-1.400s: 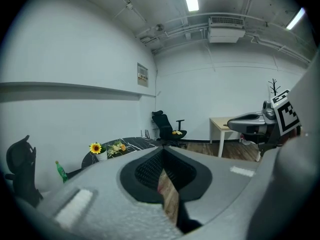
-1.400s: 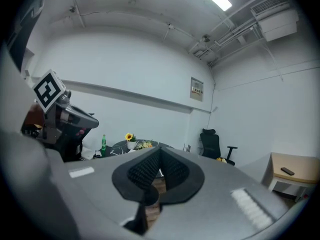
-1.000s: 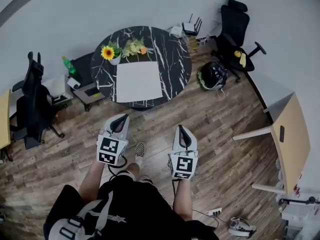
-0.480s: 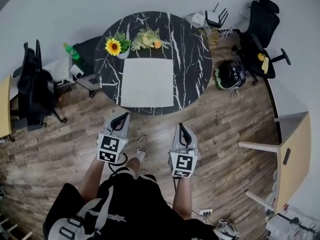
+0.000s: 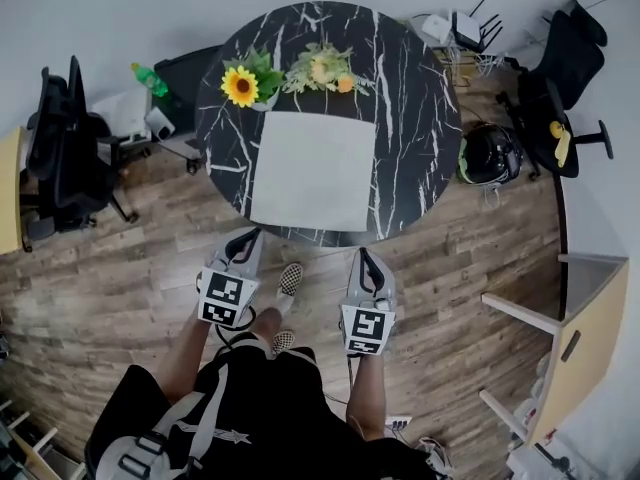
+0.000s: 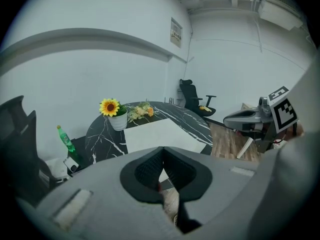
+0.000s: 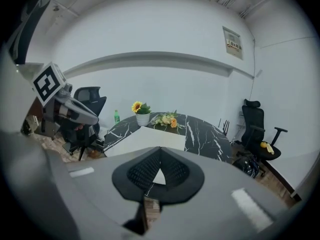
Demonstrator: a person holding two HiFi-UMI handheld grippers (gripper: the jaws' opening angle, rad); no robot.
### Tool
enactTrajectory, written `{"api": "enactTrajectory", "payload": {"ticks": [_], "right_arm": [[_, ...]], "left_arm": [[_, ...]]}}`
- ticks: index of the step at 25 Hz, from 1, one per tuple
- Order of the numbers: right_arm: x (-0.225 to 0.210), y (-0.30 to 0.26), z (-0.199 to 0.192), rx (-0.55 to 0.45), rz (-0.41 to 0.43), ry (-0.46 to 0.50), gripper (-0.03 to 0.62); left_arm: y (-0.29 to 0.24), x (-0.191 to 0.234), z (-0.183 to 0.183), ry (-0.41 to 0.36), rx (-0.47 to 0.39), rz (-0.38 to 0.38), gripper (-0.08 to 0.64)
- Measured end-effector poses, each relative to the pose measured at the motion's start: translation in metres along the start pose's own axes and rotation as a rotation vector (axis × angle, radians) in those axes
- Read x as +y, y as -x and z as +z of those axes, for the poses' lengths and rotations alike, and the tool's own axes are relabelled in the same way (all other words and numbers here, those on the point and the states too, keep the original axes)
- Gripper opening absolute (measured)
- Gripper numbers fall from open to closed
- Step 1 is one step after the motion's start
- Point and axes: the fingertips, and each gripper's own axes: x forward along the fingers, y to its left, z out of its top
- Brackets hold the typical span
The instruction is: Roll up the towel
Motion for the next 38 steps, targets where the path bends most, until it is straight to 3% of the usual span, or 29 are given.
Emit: {"api": "enactTrajectory", "payload": {"ticks": [6,12,18,21,28,35,38], "right_arm": [[0.001,-0.023,-0.007,0.049,0.029,0.036,0.005],[0.003,-0.033,-0.018,0.125,0.079,0.160,0.010],[0.009,-0.030,-0.048,0.232,0.184,0.379,0.088],[0.012,-0.030,-0.059,0.269,0.254,0.495,0.104],[0.006,-0.043,-0.087,0.355,0.376,0.711,0.137],[-0.009,-0.068,-0.124,0.452,0.457,0.966,0.160],[-0.013,-0.077,-0.136,0.472,0.479,1.028,0.160]], "left_arm": [[-0.017,0.013,-0.006,-0.014,0.033,-0.007,0.011],[-0.026,0.019,-0.012,-0.082,0.070,-0.041,0.012],[-0.032,0.015,-0.032,-0.305,0.149,-0.126,0.013],[-0.033,0.014,-0.050,-0.443,0.238,-0.178,0.078],[-0.045,0.019,-0.089,-0.760,0.414,-0.205,0.146],[-0.066,0.026,-0.113,-0.892,0.522,-0.213,0.153],[-0.074,0.032,-0.122,-0.931,0.568,-0.204,0.160]]}}
